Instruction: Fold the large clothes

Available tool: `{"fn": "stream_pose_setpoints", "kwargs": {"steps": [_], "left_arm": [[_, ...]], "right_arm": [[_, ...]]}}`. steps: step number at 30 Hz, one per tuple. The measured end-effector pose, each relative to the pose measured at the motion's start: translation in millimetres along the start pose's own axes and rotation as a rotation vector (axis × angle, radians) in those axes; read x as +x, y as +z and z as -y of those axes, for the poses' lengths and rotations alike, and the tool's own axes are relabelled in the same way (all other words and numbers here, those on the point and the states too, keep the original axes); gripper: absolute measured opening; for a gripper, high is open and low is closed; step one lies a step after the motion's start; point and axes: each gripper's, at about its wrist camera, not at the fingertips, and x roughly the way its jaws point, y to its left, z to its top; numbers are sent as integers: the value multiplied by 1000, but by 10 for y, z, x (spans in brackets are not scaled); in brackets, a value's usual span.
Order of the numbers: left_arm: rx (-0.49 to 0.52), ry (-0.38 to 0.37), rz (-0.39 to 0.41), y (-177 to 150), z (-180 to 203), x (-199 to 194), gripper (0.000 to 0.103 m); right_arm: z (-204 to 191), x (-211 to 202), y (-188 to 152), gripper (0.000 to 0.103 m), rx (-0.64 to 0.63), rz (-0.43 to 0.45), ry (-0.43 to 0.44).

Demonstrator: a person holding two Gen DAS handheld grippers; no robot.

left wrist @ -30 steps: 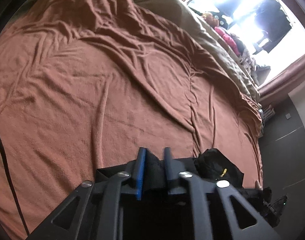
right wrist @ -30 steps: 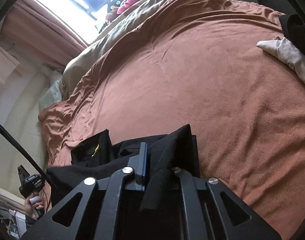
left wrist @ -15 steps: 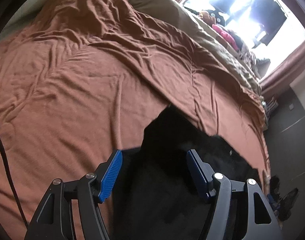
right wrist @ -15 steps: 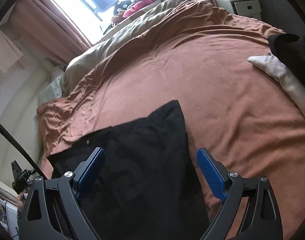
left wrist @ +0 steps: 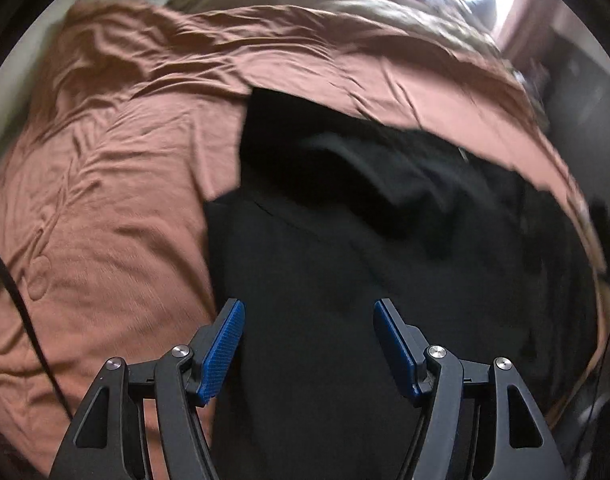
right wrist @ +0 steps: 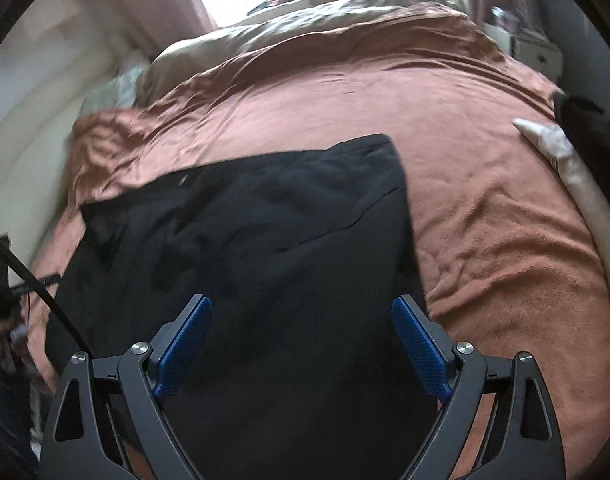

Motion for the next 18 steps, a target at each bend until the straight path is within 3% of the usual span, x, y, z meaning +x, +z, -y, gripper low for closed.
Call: {"fn": "stream_pose_setpoints", "kwargs": {"steps": [6,10,16,18], "left_arm": [[156,-41,-85,-404,520,-29,69],[241,-116,-143,-515,836,103,69],[246,-198,-155,-479,1069,174,70],[261,-211,-160,-514,1154,189,78]], "right_arm": [[-267,-55,-270,91,-128,-67,-12],[-510,25,-323,91,-190,-104,22],[-923,151,-322,91,-275,-131,95],[-1031,193,-371,91,-304,-158,133]]}}
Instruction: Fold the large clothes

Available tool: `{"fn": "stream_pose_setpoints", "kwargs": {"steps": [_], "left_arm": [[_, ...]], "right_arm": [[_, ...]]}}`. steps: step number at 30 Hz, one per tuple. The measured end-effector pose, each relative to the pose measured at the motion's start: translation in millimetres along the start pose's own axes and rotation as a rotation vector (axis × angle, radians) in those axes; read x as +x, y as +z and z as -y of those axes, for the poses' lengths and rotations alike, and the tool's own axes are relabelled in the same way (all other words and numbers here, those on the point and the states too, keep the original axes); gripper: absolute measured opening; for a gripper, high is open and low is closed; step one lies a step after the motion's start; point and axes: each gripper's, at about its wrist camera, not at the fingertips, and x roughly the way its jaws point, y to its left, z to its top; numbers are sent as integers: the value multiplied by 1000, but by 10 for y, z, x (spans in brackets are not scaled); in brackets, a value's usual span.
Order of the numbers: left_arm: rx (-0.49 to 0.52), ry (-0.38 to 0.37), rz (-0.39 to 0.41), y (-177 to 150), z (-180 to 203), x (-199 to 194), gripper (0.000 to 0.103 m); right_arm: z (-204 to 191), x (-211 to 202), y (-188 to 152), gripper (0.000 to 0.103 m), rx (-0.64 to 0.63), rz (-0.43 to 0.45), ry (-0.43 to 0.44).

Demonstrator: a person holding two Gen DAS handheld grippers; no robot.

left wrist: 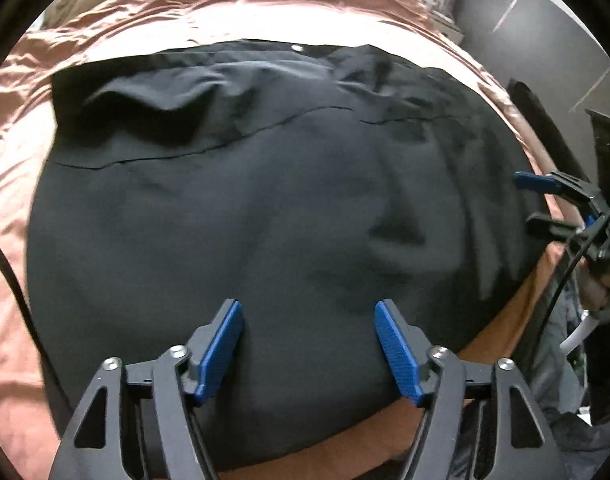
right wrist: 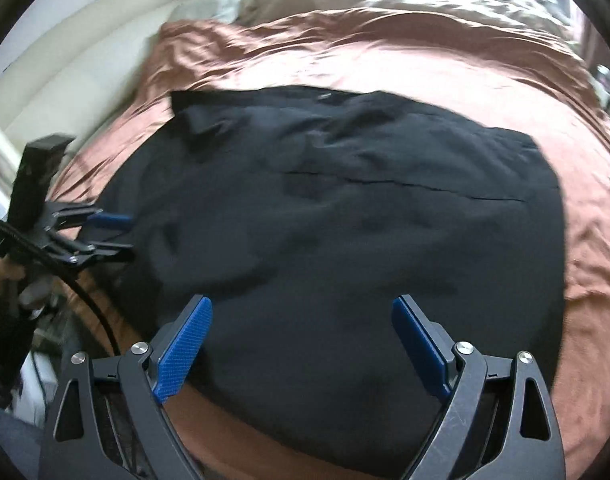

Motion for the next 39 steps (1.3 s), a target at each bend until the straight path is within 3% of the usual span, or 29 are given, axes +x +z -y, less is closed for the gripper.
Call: {"fn": "stream_pose_setpoints", "kwargs": {"steps": [3,8,17,23,27,39], "left_arm": [[52,60,-19,8,121,159,82],[93,185,-65,163,117,451,84],[34,305,-56,758,-264,615,84],[29,366,-60,1169,-561,677,84],[5,394,-58,1364,-854,671,84],[-240,367,14,1722,-1785,687,84]], "right_arm": [[-97,226,-30,91,-53,-66,-3],[-153,667,45,91,-122,-141,-115],[33,1164,640,91,-108,-118,-291],[251,1433,1013,91,-56,-128,-290],[354,1609,1225,91,-34,-132,-297],[559,2162,1559,91,33,-121,-296]]}}
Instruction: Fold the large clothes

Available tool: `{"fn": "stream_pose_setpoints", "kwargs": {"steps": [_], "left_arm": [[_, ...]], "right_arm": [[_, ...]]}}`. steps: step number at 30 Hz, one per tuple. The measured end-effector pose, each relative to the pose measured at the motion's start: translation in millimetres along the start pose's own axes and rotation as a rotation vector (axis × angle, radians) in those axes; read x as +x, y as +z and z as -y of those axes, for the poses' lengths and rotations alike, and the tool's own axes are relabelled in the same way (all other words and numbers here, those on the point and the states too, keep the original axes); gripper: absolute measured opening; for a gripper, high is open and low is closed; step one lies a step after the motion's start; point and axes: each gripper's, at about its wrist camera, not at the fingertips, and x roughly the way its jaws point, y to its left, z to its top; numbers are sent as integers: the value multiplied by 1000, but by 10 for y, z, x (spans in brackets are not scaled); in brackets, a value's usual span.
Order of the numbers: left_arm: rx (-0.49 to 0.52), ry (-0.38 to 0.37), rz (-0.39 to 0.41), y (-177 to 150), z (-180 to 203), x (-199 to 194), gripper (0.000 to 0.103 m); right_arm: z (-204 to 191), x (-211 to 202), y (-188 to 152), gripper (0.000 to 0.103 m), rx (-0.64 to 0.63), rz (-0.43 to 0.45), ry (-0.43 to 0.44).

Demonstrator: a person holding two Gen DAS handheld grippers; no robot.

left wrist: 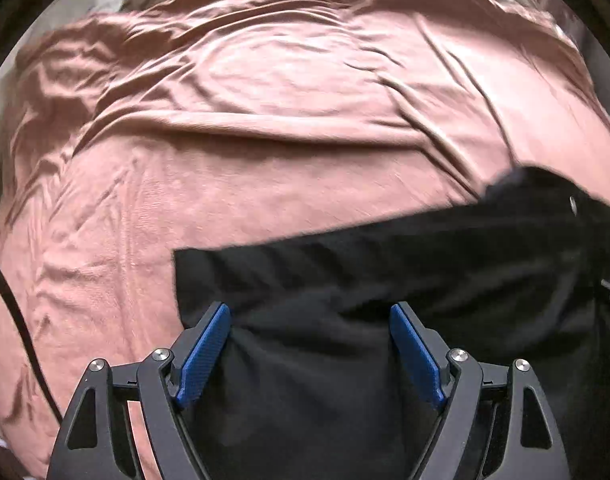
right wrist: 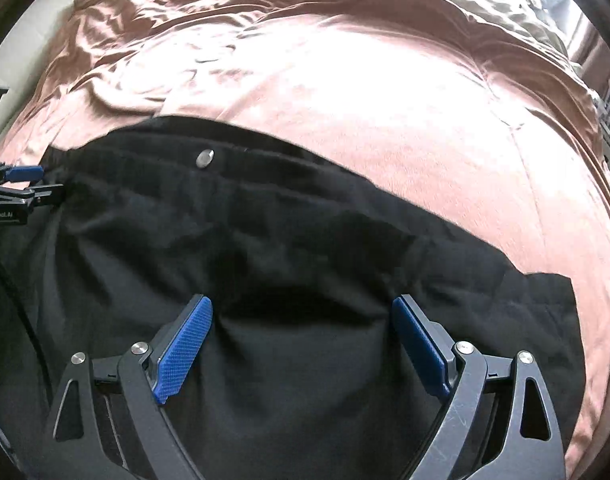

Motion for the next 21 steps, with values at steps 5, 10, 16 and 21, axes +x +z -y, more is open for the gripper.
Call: {"fn": "stream_pose_setpoints", "kwargs": {"steps": [5,10,16,21], "left_arm": [[-102,-16,18,68,-267,7,73],[-160,-47,76,-67,-511,-339,69],[-220,-98,102,-553,-743,-708,69],[-263,-153,105,-1001,-863,-895,69]], "right_arm": [[29,229,169,91,56,11,21],[125,148,242,54,168,68,42],[-9,-56,114,54,166,94,112],[-175,-192,-124,54,144,103,188]]}}
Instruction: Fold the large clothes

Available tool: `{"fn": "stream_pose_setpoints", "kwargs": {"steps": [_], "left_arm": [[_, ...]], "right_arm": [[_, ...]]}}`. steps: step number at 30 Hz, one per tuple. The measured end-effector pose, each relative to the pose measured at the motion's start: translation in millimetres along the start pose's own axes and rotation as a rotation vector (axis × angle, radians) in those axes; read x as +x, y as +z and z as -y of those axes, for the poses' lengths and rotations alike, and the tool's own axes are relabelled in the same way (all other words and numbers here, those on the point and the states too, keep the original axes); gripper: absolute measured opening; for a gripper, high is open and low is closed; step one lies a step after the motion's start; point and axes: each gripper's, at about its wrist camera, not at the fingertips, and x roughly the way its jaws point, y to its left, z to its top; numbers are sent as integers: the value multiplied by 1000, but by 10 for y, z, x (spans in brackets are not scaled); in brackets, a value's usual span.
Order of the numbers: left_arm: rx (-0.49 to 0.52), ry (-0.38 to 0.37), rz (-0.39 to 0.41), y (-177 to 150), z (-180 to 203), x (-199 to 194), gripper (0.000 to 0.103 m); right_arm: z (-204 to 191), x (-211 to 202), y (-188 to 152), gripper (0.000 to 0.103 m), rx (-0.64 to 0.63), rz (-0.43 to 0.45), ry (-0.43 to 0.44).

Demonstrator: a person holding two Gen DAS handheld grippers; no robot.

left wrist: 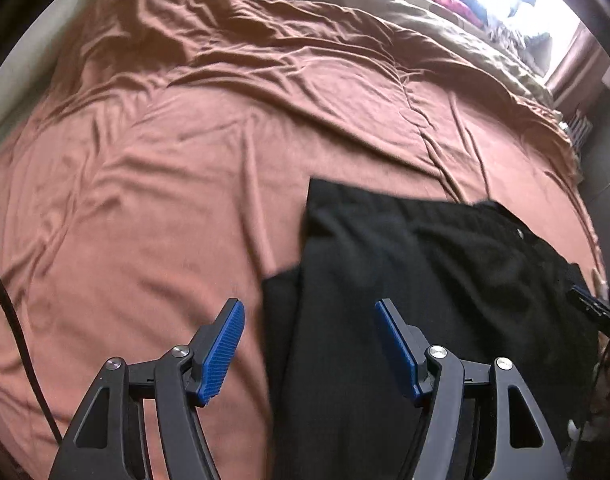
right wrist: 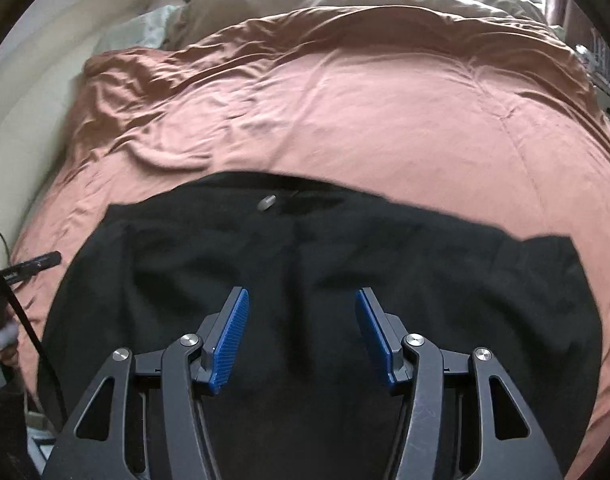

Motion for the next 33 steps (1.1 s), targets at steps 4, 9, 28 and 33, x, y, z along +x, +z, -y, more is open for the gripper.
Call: {"fn": "stream_pose_setpoints", "kwargs": {"steps": [4,9,28,33], "left_arm": [[-22,-25,-6,-322,-146,-158,69],[-85,-71,-16,-757,-385,-317,69],[-286,-405,-32,-1737,-716,-428,69],[-320,-534,-44,-1707,-665,-290,72]], "right_arm": [[-140,-141,-210,54,-19,3,40],[-202,-350,-462,54,-31,7,94],[-357,-1059,-1529,54,-7,45,169],[-401,-1007,-1678,54,31,54,136]]}}
